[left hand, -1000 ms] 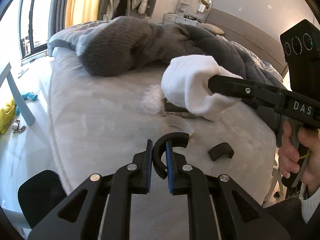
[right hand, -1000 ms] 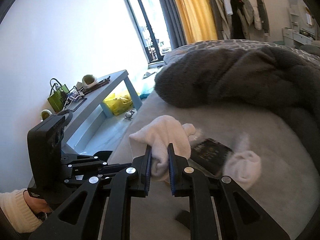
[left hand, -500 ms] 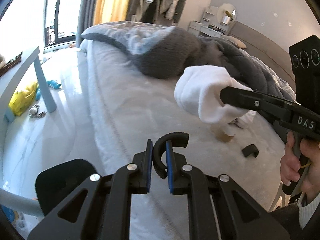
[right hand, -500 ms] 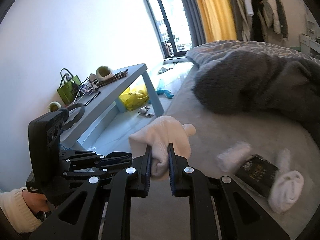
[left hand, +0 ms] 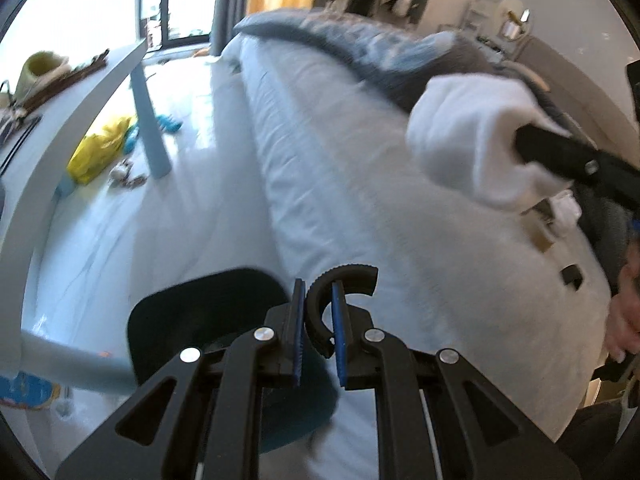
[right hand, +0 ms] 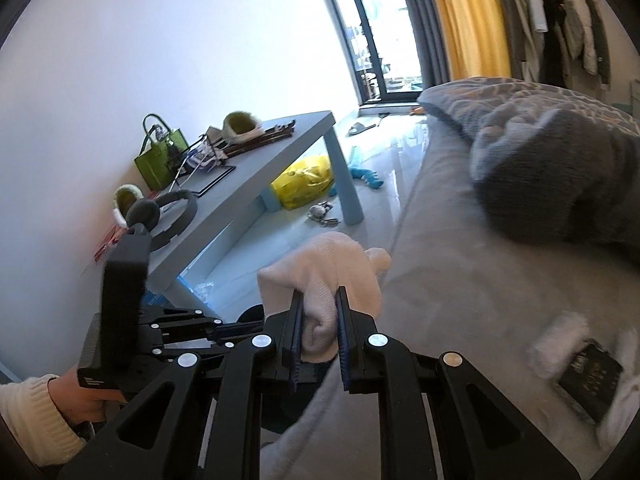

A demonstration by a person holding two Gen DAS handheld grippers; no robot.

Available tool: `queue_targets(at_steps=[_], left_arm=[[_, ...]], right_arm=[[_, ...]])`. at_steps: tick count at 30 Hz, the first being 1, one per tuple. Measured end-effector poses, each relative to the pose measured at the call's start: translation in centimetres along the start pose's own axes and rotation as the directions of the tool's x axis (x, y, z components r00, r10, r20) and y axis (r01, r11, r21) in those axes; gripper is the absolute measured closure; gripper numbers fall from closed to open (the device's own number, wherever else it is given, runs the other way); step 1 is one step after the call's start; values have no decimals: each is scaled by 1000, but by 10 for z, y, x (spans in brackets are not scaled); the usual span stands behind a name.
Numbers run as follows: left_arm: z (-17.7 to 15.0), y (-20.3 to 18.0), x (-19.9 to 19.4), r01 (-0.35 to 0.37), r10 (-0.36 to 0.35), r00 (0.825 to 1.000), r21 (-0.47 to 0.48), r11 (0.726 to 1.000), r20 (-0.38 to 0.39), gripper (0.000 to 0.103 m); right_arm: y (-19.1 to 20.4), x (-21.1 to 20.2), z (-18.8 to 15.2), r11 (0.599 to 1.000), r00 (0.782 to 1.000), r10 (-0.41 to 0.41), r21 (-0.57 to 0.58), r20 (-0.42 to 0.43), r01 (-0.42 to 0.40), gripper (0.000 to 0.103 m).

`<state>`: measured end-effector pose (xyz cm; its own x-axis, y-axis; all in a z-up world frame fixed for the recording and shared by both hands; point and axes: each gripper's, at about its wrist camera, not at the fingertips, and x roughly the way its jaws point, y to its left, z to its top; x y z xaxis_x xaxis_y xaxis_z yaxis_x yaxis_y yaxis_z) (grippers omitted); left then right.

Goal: Collect trash
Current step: 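Carry the white socks to the green bin and release them inside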

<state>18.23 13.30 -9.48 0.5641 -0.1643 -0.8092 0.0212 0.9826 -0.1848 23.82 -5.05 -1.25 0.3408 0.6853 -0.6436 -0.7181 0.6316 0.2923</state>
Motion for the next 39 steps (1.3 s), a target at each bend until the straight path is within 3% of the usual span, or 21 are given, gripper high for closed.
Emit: queue_targets(at_steps=[8,19,23,25,27,30,39], left_arm=[[-23,53,16,-78,63,987,-99,992,-146,89],[-57,100,41,-129,72,941,-152,980,-331,89],[-66,114,43,-134,59,929,-182,974,-364,88],[-71,116,44,-131,53,922,-182,974,-383,83],[-74,116,43,-126,51,920,-171,977,-390,67],[-76,117,40,-131,64,917,-146,981,-393,59],[-71,136,17,-131,62,945,-199,971,-321,39]], right_arm=[[24,41,2,1000,996,12,-6,-87,-12,88],[53,92,0,1000,982,14,-15,-189,-17,88],[61,106,0,1000,977,24,-14,-211,-28,88],[65,113,-1,999,974,29,-12,-225,-33,88],[69,120,-2,999,971,31,-13,-237,-35,88],[72,128,-4,999,966,30,-16,-255,-35,88],[76,162,-17,1000,943,7,-18,-334,-13,88]])
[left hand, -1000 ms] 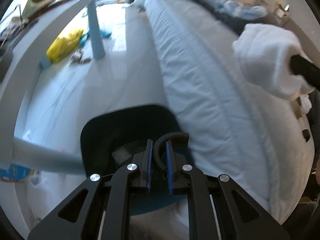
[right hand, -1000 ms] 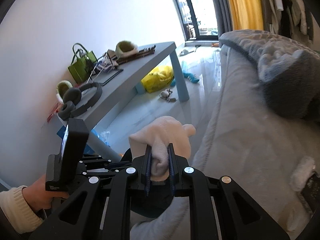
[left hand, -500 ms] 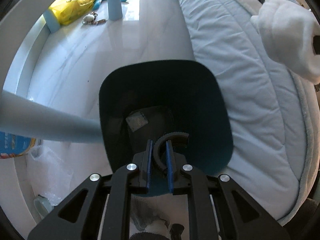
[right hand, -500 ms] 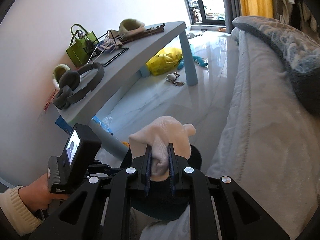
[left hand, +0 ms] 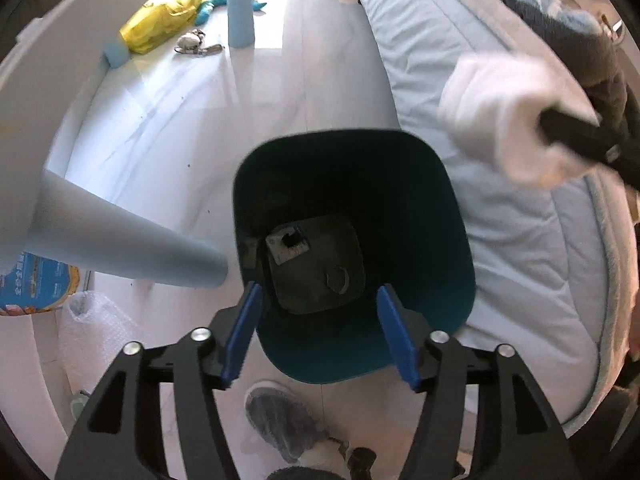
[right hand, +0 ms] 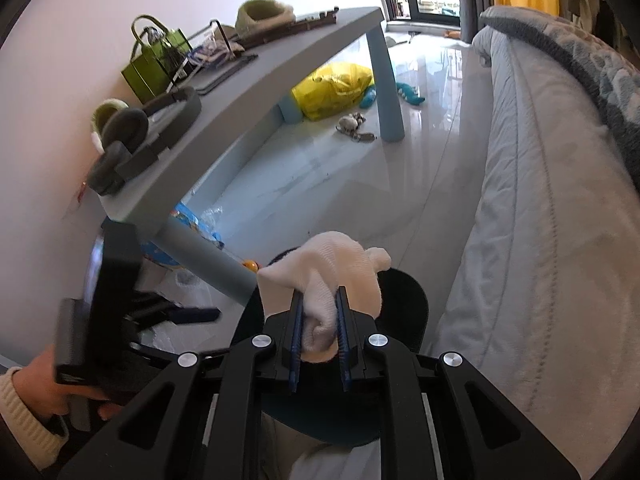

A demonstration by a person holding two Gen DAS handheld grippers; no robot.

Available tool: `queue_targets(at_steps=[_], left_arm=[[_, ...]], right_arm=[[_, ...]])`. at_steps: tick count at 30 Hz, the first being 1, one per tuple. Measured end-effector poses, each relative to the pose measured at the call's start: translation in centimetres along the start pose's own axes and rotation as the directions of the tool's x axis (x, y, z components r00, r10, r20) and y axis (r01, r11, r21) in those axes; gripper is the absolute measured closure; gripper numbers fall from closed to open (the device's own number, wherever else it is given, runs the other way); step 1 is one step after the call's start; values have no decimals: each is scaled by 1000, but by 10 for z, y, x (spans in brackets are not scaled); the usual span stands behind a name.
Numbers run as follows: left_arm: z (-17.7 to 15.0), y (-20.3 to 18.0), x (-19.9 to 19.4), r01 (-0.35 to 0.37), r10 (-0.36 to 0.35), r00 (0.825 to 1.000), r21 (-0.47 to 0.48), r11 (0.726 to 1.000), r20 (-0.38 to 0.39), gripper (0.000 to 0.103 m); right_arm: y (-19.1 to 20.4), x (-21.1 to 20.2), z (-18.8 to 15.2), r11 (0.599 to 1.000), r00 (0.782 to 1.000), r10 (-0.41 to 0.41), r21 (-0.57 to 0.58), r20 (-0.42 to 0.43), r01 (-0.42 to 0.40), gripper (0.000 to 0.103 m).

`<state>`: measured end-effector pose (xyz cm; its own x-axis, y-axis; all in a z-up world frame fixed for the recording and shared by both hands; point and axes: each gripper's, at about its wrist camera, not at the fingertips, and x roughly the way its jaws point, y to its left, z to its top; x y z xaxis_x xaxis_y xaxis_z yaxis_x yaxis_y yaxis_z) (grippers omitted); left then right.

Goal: Collect trash
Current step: 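Carry the white socks to the green bin and release them inside, then move both tools back from the bin over the bed items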

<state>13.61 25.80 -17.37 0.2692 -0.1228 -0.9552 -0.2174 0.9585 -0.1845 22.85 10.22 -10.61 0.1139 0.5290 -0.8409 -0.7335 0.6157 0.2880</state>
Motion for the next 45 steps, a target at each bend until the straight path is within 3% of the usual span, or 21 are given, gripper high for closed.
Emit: queue_targets(at_steps=[6,12,18,31,34,36,38,45], left_arm=[[2,11,-17,4,-2,997,-25,1000,71,40],[5,13,-48,22,-19,979,-15,1000,204,46],[4,18,-74,38,-33,949,-11,999,313,53],[4,13,-118,80,-76,877,11,997,475,58],[3,14,-121,87,-79,870,6,996,486,58],[4,14,-123,87,-79,864,6,996,497,59],[3,11,-129,75,-72,852,16,997,518,59],[3,-5,-145,62,-71,808,35,997,585,59]], right_arm=[[-3,26,-1,1000,998,-17,21,-63,18,88],[-1,55,-8,999,991,-28,23,-130,32,88],[1,83,-17,998,978,-47,24,-203,53,88],[10,119,-37,998,948,-63,3,-312,67,86],[8,118,-38,997,943,-80,-6,-322,82,77],[9,114,-38,997,944,-80,-10,-321,82,58],[12,109,-38,997,946,-78,-23,-313,74,49],[18,88,-32,999,962,-32,-29,-271,25,49]])
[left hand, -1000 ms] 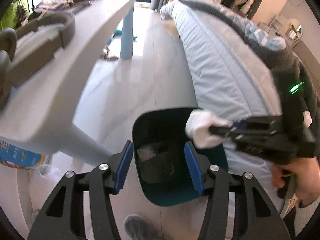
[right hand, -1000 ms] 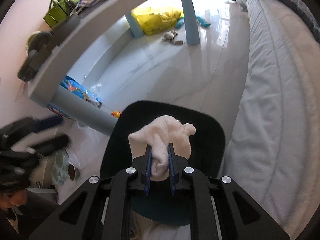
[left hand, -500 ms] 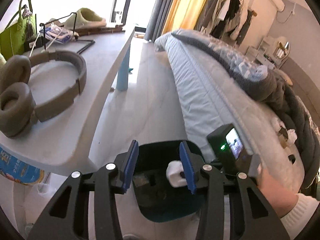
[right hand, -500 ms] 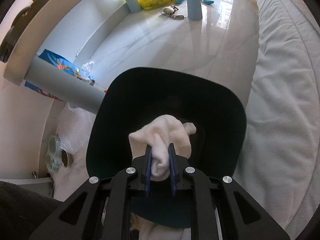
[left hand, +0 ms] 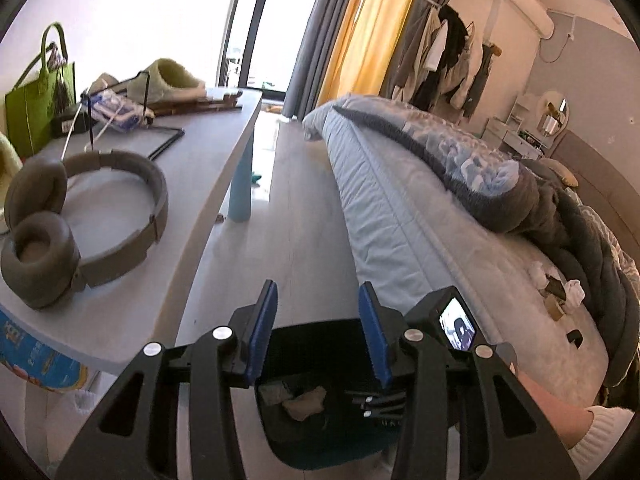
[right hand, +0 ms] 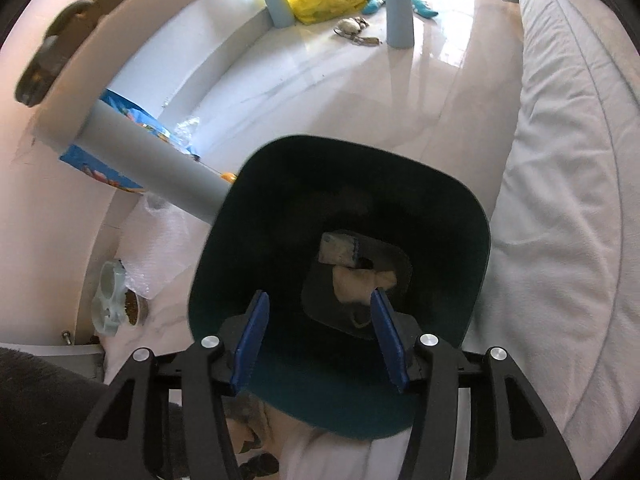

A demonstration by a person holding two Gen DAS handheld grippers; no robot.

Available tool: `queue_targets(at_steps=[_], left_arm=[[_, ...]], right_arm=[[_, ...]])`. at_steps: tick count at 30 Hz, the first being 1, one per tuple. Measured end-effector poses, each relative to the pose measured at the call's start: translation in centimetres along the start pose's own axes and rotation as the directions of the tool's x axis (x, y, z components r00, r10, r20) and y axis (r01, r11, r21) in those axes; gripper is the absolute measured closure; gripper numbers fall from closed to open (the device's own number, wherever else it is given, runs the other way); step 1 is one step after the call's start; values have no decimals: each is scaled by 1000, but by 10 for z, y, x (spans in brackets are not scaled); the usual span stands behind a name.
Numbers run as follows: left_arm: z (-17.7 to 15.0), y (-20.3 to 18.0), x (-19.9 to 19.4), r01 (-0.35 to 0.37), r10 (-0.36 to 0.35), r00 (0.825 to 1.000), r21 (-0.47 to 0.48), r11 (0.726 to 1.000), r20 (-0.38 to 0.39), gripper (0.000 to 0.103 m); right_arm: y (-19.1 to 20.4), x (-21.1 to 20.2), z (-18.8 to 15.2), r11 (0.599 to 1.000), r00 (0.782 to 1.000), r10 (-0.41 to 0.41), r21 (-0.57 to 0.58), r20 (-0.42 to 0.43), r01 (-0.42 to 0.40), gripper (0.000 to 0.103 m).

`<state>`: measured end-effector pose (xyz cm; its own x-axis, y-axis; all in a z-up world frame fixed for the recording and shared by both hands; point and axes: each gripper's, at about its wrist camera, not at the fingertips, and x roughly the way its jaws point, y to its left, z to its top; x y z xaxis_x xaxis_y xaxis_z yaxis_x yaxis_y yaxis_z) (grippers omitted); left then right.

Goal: Collect trash
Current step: 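Move both tools back from the bin over the bed items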

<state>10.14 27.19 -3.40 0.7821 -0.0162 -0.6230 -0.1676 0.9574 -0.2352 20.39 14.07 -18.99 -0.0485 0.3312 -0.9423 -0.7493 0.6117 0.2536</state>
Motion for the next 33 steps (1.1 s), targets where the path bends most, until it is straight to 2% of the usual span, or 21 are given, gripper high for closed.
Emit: queue_targets(at_steps=[8,12,22,28,33], left_arm=[[10,-19,-4,18,-18,999,11,1000,42,58],[14,-29,-5,10,-11,998,23,1000,64,52],[19,-67,1,34,-40,996,64,997,81,42],[21,-95,8,65,-72,994,82,995,84,35],[20,-118,20,80,-88,994,100,992,71,30]], right_arm=[[-2,-43,-4,999,995,35,-24,94,-33,49],[-4,-67,-5,998,986,48,-49,160,-40,49],[-23,-127,-23,997,943,47,-80,329,-22,44],[-44,-152,-42,998,920,15,-56,392,8,38],[-68,-168,-62,1000,909,-12,-18,417,21,37]])
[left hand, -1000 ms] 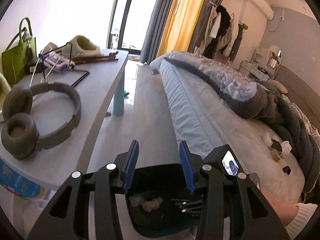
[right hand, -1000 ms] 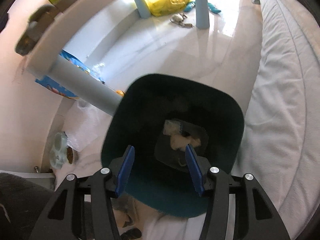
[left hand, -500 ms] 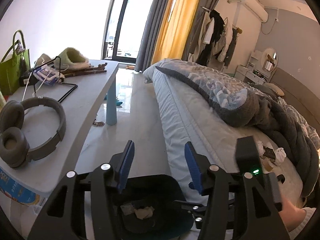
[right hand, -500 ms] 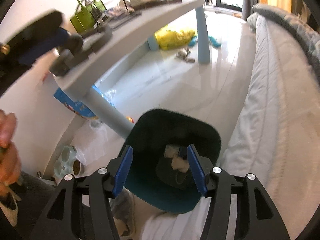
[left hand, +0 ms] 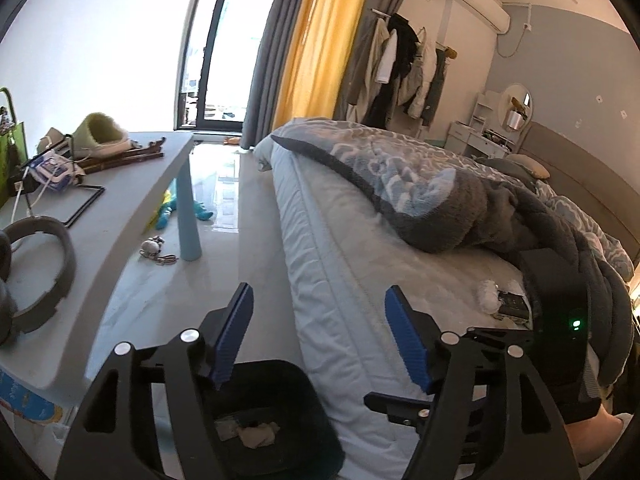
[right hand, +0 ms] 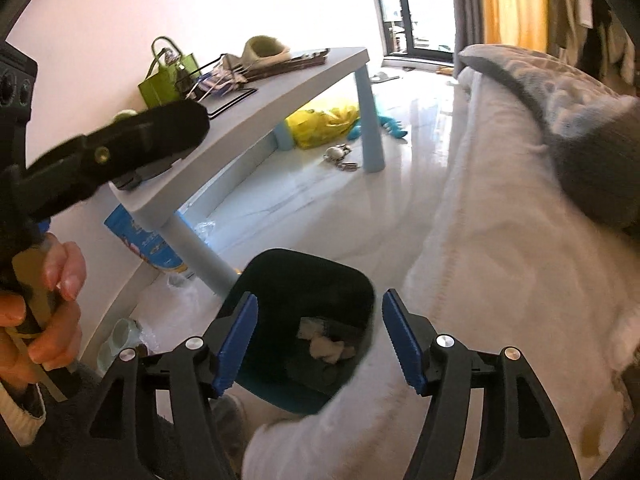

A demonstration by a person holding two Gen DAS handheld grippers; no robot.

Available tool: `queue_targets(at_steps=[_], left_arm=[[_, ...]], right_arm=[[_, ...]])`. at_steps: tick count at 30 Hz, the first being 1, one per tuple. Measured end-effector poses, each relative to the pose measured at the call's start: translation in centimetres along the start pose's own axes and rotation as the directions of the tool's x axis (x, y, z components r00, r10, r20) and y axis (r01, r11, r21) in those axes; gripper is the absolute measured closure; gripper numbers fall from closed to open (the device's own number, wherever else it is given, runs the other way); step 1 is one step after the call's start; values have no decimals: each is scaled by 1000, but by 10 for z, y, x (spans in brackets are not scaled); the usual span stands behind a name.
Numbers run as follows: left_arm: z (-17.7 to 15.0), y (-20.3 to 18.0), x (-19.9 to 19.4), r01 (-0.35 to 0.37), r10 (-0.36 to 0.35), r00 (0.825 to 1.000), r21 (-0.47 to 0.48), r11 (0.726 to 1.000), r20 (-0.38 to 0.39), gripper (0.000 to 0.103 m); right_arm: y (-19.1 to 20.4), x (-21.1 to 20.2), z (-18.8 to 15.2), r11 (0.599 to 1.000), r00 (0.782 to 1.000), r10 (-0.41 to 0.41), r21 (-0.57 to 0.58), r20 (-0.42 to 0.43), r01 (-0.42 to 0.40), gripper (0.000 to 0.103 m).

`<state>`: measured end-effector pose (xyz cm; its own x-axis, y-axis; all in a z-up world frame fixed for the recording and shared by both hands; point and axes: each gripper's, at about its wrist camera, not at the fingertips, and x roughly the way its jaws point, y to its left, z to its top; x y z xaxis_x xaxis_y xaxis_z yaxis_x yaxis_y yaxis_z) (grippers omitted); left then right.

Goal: Collect trash
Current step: 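Move both tools back from the bin over the bed items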

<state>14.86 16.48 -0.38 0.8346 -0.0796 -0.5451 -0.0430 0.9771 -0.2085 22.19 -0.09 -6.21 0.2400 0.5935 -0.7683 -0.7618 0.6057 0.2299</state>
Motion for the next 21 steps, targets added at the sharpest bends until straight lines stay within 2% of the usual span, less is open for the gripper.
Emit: queue_targets(at_steps=[12,21], left_arm=[[-4,-57,30,75,-74,997,16,997,-25,17],[-8,-99,51,113,-111,992,25,993,-58,14]], right_arm=[[-45,-47,-29,997,998,-47,55,46,44,37],[-83,-80,-59,992,995,-87,101,52,82,36]])
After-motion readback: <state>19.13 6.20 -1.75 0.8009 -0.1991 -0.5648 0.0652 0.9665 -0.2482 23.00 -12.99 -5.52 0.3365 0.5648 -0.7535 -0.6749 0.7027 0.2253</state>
